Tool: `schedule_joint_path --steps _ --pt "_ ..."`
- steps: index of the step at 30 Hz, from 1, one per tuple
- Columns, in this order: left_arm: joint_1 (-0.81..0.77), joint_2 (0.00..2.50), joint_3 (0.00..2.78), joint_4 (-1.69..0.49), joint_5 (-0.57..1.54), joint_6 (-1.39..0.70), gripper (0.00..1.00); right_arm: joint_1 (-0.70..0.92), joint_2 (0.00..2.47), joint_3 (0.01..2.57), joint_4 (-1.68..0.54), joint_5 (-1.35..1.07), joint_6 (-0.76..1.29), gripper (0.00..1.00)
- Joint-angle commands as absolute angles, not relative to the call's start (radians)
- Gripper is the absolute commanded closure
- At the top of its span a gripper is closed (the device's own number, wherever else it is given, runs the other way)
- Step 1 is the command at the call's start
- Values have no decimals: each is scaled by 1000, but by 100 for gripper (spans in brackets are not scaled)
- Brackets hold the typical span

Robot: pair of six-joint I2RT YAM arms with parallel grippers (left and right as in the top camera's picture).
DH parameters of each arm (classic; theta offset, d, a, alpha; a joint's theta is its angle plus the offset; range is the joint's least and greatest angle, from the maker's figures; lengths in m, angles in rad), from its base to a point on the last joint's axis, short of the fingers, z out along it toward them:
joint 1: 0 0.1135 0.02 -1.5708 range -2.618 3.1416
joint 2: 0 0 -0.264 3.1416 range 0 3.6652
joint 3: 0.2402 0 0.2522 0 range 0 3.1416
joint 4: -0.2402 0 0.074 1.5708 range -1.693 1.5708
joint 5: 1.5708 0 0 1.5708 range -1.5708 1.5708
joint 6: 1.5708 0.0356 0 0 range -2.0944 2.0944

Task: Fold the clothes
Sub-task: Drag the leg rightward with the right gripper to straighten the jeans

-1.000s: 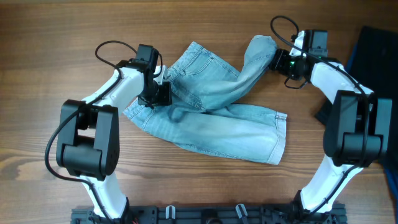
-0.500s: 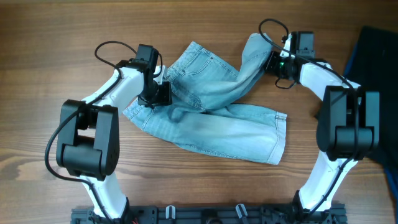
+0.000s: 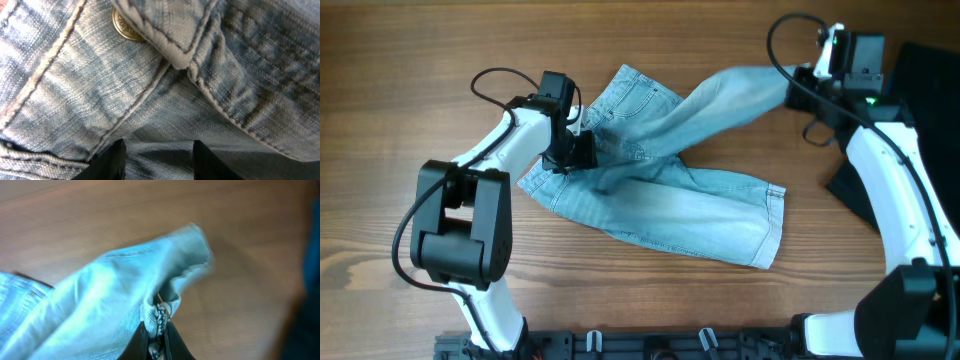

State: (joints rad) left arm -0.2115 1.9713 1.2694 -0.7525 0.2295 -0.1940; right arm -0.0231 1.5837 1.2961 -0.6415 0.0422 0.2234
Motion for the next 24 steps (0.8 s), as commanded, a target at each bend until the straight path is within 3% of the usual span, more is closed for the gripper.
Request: schedule_joint_path --steps 1,7,10,11,14,20,24 --pt "-194 1971 1284 -791 192 -214 53 -46 1601 1291 -871 308 393 96" --pt "-146 1919 1342 -856 219 -213 51 -67 1617 1280 -998 258 414 93" --pt "-135 1879 1396 -865 256 -213 46 -67 1618 1280 -1018 121 328 49" --pt "-136 1868 1416 -860 262 -213 43 -67 1618 1280 -1020 88 310 39" --pt "-142 1858 1431 -815 259 -185 36 -67 1618 1280 -1023 15 277 28" --pt "-142 1915 1431 -687 238 -152 27 -67 1618 1280 -1012 -102 235 24" --pt "-143 1975 1431 -633 238 -121 32 -67 1618 1280 -994 -134 236 24"
